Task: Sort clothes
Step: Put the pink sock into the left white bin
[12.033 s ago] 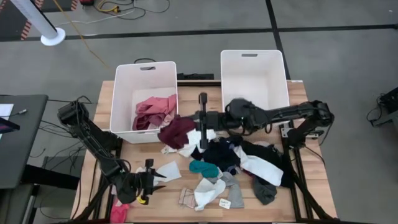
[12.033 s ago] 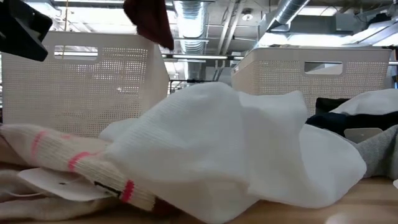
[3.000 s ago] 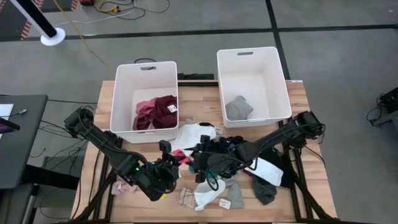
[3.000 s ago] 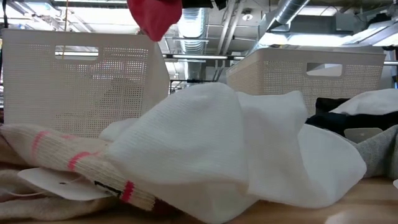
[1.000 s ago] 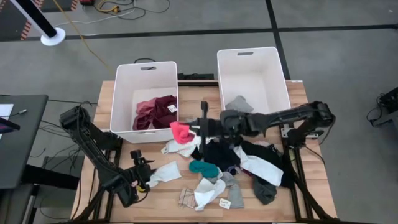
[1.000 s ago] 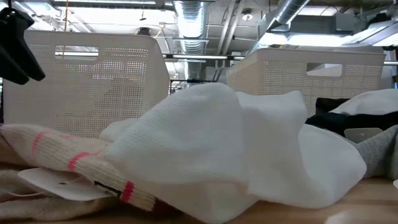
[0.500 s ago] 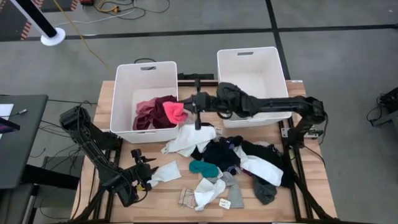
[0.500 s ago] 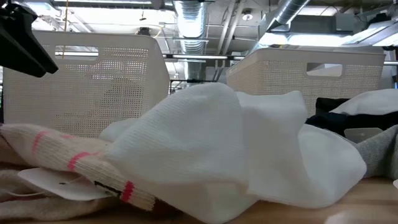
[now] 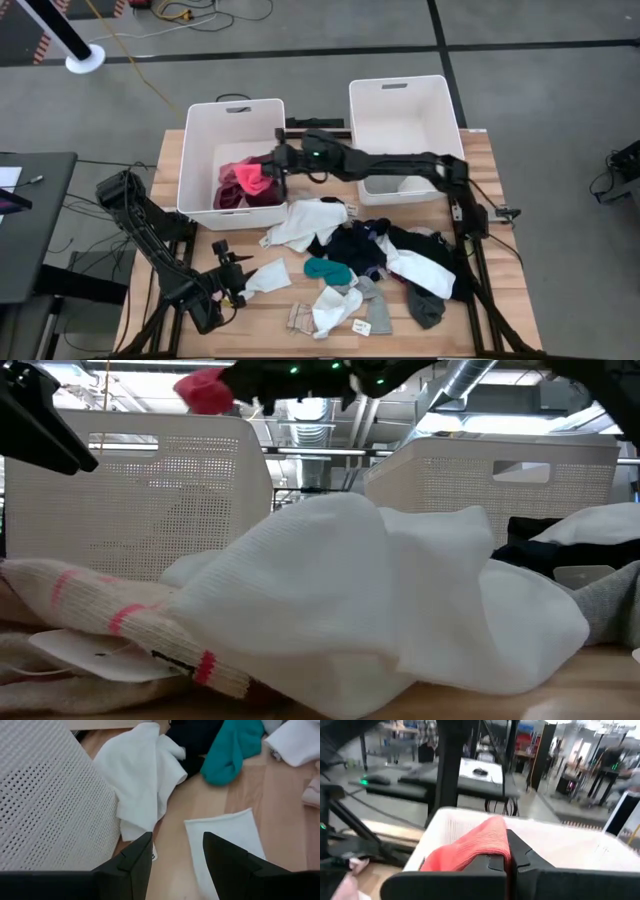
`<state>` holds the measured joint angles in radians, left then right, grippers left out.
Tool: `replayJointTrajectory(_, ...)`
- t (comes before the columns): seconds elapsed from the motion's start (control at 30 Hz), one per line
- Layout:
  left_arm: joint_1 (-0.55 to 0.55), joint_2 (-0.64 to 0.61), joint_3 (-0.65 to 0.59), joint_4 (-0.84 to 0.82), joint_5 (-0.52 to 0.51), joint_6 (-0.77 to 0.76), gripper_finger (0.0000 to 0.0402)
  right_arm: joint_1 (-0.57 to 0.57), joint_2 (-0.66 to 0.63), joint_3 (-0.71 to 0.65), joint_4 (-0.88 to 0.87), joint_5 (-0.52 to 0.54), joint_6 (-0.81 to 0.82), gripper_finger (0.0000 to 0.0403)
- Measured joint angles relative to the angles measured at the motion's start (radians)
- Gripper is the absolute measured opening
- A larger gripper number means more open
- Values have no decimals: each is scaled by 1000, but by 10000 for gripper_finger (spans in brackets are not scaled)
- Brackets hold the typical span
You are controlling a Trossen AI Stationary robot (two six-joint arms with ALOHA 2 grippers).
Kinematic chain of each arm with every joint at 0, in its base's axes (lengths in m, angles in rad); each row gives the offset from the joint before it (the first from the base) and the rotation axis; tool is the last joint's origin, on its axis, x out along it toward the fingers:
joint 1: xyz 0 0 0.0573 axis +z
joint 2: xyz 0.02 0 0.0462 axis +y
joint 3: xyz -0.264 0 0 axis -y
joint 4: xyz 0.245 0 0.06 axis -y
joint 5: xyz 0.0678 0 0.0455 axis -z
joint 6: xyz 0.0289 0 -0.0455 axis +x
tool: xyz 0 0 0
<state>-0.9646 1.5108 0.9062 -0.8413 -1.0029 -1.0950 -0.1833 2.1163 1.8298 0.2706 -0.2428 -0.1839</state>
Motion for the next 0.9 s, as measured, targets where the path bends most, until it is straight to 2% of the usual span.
replayJointTrajectory(0.23,0,0,0,21,-2,-26,171,-17,138,216,-167,2,4,4)
replayJointTrajectory(0.57,0,0,0,48,-2,-25,171,-86,243,410,-181,6,100,14)
replayJointTrajectory(0.77,0,0,0,48,-2,-25,171,-143,245,429,-219,-8,159,26)
replayJointTrajectory(0.9,0,0,0,54,-2,-26,171,-167,243,429,-296,-35,177,68)
